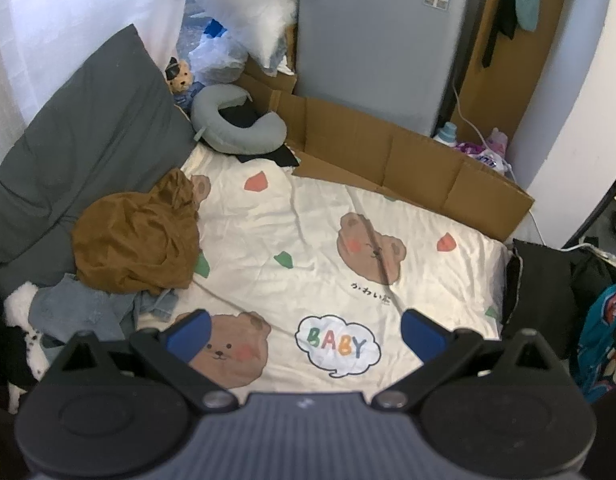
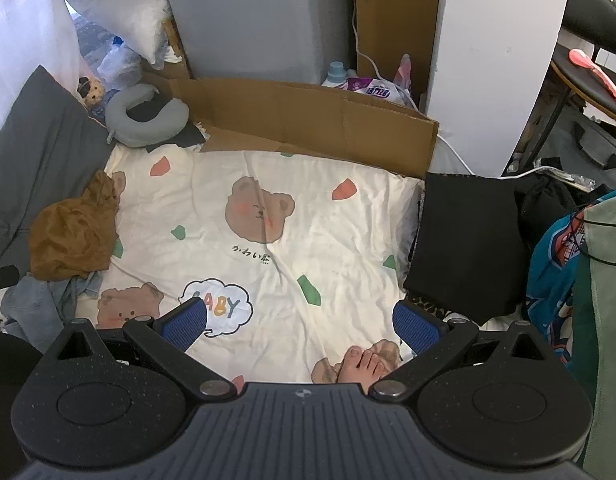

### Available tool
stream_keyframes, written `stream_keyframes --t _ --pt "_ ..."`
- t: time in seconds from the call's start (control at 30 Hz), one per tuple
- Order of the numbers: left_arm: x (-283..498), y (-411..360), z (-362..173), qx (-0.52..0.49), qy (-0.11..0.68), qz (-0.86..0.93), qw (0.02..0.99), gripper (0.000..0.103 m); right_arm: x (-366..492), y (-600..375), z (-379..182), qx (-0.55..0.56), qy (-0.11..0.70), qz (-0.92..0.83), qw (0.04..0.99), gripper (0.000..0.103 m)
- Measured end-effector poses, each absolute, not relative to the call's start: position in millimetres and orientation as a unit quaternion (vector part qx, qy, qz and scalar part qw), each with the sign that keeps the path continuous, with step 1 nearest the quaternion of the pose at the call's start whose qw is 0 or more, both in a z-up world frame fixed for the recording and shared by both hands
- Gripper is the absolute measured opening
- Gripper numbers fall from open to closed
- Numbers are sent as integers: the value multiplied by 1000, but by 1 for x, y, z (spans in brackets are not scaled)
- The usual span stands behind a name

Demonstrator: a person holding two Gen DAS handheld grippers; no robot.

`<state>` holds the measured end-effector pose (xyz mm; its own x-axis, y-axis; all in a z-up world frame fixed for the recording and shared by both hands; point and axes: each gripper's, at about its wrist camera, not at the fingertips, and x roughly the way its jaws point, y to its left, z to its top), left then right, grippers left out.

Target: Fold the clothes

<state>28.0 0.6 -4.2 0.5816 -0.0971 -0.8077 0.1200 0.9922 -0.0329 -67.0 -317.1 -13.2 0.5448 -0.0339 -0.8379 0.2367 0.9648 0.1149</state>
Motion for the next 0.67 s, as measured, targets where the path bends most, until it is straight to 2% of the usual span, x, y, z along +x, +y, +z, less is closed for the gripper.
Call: stream_keyframes --t 0.67 --pt "25 4 -1 19 438 -56 897 102 -67 -321 -12 105 467 -86 874 102"
